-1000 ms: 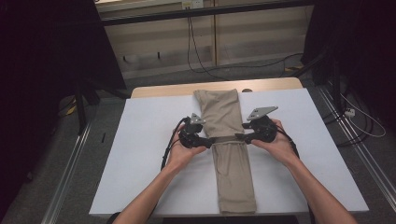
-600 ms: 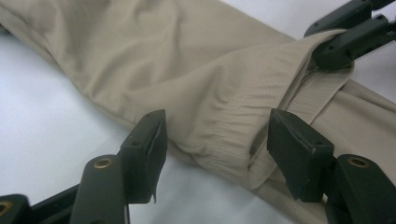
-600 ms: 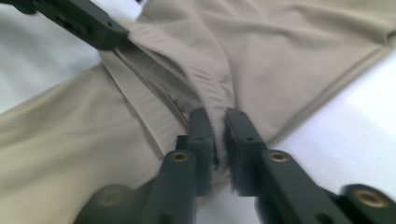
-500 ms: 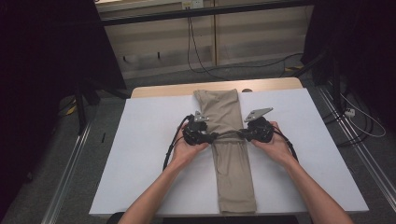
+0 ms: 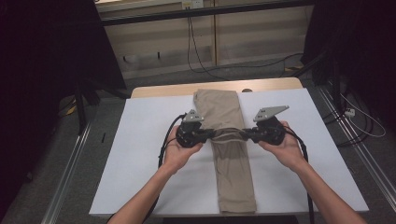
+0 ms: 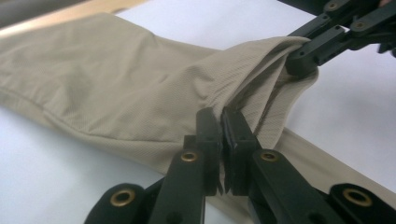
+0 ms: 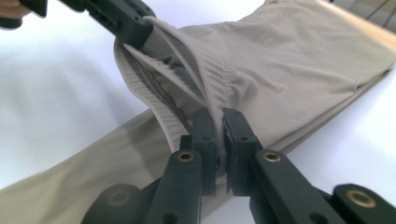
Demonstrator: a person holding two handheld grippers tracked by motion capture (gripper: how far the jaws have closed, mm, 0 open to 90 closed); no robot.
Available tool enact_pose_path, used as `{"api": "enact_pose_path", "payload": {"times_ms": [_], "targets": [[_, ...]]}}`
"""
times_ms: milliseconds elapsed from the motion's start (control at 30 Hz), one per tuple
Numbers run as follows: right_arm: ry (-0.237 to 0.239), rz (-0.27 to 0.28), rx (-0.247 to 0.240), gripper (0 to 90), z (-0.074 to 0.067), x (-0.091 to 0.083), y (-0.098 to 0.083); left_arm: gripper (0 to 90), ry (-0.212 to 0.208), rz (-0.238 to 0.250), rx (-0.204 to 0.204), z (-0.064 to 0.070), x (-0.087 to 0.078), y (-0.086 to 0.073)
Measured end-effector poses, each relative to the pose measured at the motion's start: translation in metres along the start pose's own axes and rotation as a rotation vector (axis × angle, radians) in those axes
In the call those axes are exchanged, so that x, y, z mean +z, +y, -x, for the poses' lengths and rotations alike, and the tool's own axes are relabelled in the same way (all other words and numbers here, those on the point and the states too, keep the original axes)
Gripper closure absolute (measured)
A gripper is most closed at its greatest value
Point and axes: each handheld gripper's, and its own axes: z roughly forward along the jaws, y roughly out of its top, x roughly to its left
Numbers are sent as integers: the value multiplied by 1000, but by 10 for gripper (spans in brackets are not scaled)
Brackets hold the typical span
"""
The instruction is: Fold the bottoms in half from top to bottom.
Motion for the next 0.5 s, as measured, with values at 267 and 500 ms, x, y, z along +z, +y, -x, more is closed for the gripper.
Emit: {"api": "enact_pose_path", "payload": {"times_ms": [267,500], "targets": [[98,-51,-23,849,-54,-28,-37,865,-79,-60,48,54,-28,-29],[145,-65,-36,845,-98,-54,-65,863,-136,-93,75,95,-42,-53]]}}
